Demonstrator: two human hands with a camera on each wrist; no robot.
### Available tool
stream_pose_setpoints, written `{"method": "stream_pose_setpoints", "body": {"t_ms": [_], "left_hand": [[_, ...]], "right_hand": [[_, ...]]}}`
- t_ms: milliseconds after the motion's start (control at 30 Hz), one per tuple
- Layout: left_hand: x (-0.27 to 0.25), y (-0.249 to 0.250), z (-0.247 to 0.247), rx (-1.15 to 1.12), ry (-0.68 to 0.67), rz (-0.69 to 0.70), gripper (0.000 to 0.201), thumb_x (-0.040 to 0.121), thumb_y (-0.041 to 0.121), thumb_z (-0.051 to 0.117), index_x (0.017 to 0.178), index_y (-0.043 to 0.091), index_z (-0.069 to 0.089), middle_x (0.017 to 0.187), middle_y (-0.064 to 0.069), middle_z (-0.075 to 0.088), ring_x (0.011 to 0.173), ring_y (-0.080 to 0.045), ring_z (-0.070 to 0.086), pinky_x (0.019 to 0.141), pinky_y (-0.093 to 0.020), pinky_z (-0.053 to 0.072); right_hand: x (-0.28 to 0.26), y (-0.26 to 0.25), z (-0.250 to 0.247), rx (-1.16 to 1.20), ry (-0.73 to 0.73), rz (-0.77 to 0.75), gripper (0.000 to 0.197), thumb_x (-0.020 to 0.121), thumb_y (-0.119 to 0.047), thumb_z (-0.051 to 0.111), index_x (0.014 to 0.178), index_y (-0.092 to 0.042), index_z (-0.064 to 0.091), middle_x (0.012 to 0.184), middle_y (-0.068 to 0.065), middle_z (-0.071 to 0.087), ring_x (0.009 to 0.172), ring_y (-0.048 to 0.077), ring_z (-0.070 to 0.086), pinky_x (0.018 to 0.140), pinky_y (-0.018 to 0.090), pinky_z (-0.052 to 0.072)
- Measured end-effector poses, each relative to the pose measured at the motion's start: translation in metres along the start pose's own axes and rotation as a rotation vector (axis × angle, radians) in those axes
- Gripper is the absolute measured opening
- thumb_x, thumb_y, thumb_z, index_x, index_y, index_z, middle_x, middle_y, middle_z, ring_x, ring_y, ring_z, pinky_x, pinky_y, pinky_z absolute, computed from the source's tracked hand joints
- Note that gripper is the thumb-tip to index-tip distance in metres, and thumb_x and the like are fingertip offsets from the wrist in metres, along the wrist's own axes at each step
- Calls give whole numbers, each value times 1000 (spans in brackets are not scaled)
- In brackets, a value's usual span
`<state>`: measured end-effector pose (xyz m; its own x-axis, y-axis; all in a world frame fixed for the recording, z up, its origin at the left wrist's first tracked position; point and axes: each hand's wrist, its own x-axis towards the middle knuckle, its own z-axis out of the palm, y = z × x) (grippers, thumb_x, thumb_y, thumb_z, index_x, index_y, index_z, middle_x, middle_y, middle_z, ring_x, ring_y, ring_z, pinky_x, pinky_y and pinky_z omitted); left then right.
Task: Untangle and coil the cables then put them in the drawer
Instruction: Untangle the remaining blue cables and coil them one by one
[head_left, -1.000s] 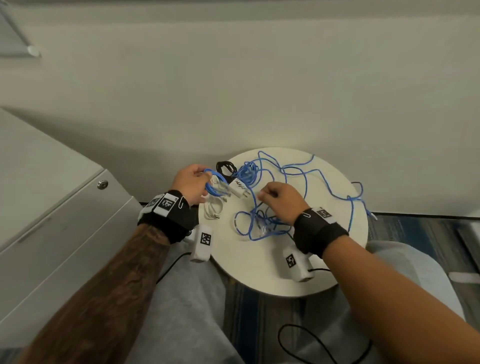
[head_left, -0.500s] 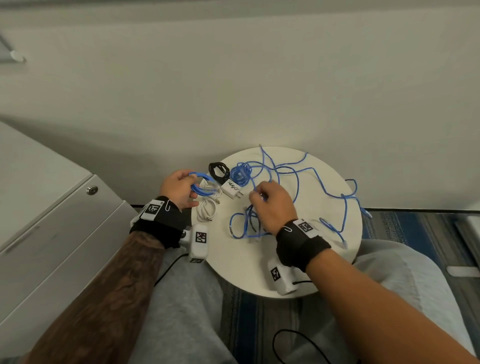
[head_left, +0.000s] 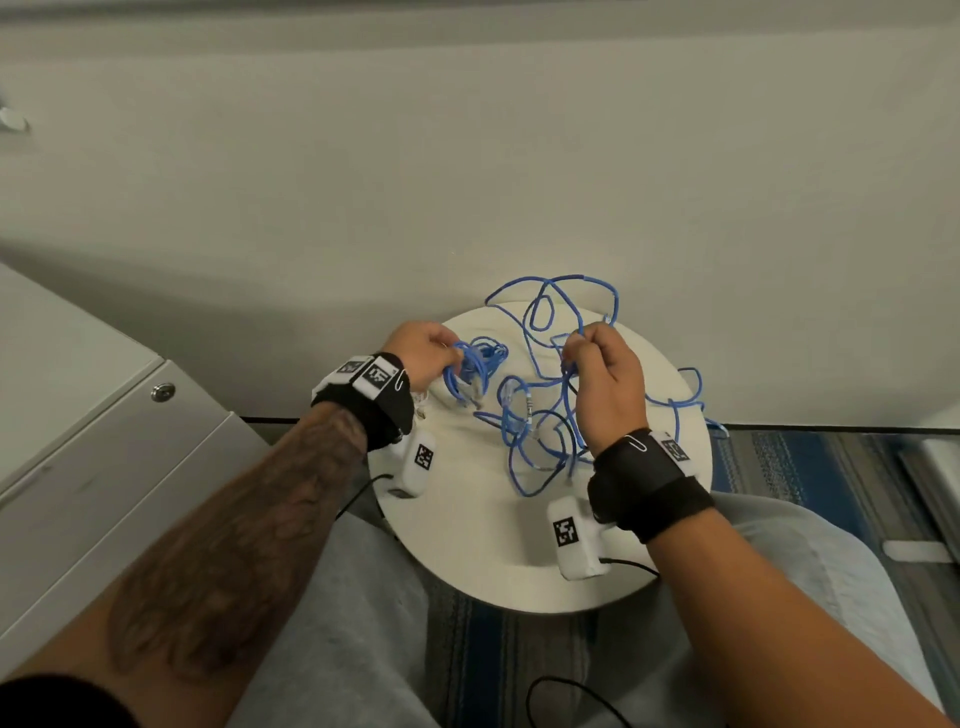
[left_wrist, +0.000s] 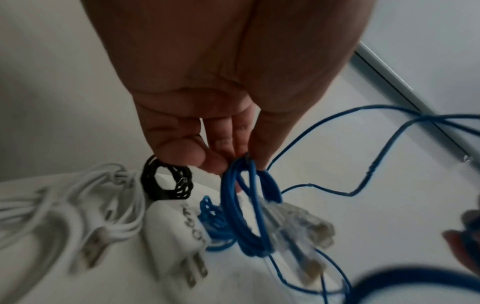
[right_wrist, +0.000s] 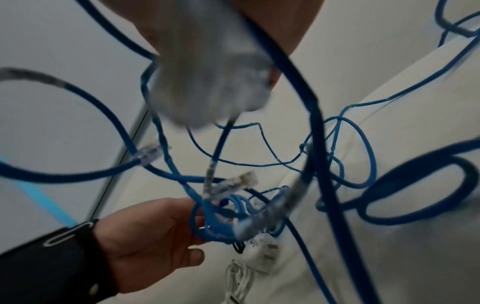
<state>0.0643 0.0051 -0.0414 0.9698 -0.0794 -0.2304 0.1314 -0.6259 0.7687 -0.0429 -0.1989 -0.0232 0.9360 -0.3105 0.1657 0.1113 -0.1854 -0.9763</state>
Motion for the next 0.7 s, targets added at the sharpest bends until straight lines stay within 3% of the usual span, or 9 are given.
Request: {"method": "stream_pose_setpoints", "body": {"t_ms": [67,167,267,367,467,567,633,700], "left_hand": [[20,6,-5,-55,102,-18,8,83,11,66,84,18,68,85,-9,73,81,-29,70,70,-33,58],[52,13,-20,-86,231,-108,16,84,12,64,98,10,71,98,-13,73,93,-29,70,81,-42,59],[83,10,-23,-5,196,-182,28,90,11,56,114,0,65,109,-18,70,93,-29,71,80,-44,60],[107,8,-11,148,150,-169,25,88,9,59,109,-2,66,104,-18,72,91,-30,72,80,-42,60],[125,7,0,459,-4,-120,31,85,30,71,103,4,73,105,-14,72,97,-29,69,88,-37,56],[136,5,4,666,-125,-137,48,83,51,69,106,9,73,112,-9,71,99,-27,64,83,-29,50],[131,13,0,651,-105,-107,46,88,45,64,112,7,70,118,-10,68,107,-29,62,85,-29,47],[110,27,-9,414,-16,-23,35,94,37,59,106,6,71,109,-8,69,100,-27,62,85,-30,47]], "right_hand": [[2,-2,-4,9,7,-1,32,90,-25,48,79,5,47,84,27,49,75,29,43,69,33,38],[2,-4,-8,13,4,6,34,88,-27,48,78,5,49,82,26,50,71,17,43,66,27,38],[3,-4,-10,6,-3,1,35,87,-27,47,77,6,50,79,24,50,69,14,43,62,19,37],[4,-3,-11,-3,-14,0,33,86,-26,48,75,5,49,77,21,50,69,16,44,63,23,38],[8,-2,-11,-14,-36,-7,31,87,-25,48,74,4,49,77,22,50,73,29,46,66,29,40],[12,-5,-12,-11,-61,-14,32,87,-25,48,74,4,49,76,24,50,76,34,45,65,30,39],[15,-6,-10,-4,-76,-6,33,87,-25,48,75,6,48,76,26,48,72,32,43,65,30,38],[16,-7,-8,-4,-86,11,34,88,-27,49,77,5,49,78,25,50,72,32,45,66,40,41]]}}
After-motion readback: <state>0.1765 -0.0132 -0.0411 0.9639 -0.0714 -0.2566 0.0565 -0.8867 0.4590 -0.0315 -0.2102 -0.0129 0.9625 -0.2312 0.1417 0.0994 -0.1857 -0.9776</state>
